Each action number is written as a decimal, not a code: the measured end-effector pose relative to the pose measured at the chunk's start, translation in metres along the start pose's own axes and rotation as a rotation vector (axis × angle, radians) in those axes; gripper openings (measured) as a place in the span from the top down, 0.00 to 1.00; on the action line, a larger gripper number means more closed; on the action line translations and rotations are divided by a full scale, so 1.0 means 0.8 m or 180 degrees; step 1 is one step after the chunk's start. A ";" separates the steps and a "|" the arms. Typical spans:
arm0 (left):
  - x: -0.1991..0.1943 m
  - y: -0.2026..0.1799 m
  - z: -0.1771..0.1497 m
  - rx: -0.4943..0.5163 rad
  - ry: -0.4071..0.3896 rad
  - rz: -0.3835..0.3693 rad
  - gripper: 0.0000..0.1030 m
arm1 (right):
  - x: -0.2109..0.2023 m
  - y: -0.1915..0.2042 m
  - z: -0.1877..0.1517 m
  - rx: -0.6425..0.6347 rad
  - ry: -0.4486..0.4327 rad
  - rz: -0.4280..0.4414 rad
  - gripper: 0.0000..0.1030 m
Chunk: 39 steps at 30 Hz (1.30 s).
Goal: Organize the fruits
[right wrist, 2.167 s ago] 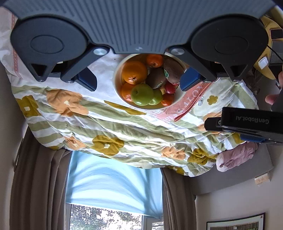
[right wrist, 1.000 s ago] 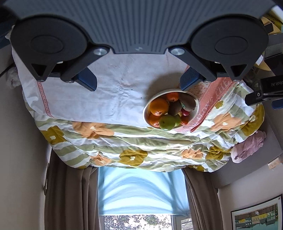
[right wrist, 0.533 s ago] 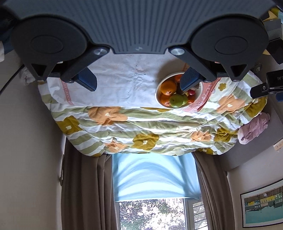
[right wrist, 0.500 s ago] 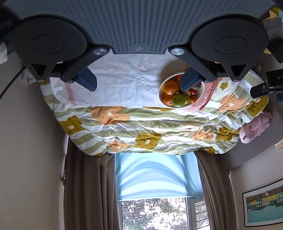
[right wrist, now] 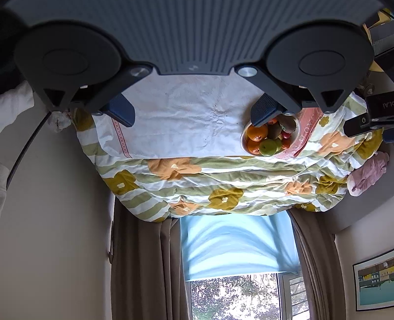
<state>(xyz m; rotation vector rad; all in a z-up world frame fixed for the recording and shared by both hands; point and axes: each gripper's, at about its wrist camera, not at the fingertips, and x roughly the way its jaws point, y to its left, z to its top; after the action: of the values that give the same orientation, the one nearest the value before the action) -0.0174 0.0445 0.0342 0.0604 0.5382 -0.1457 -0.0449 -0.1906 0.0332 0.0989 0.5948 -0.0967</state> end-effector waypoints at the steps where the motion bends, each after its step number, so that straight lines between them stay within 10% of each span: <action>1: -0.001 -0.001 0.000 -0.0001 -0.0001 -0.0009 0.00 | -0.002 0.000 0.000 -0.0004 -0.0006 -0.0003 0.00; 39: 0.003 -0.013 0.006 0.0033 -0.0015 -0.0074 0.00 | -0.001 -0.007 0.003 0.0012 -0.0016 -0.0055 0.00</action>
<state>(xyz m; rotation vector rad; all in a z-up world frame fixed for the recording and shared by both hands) -0.0147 0.0335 0.0367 0.0640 0.5336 -0.1714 -0.0449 -0.1960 0.0350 0.0970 0.5906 -0.1148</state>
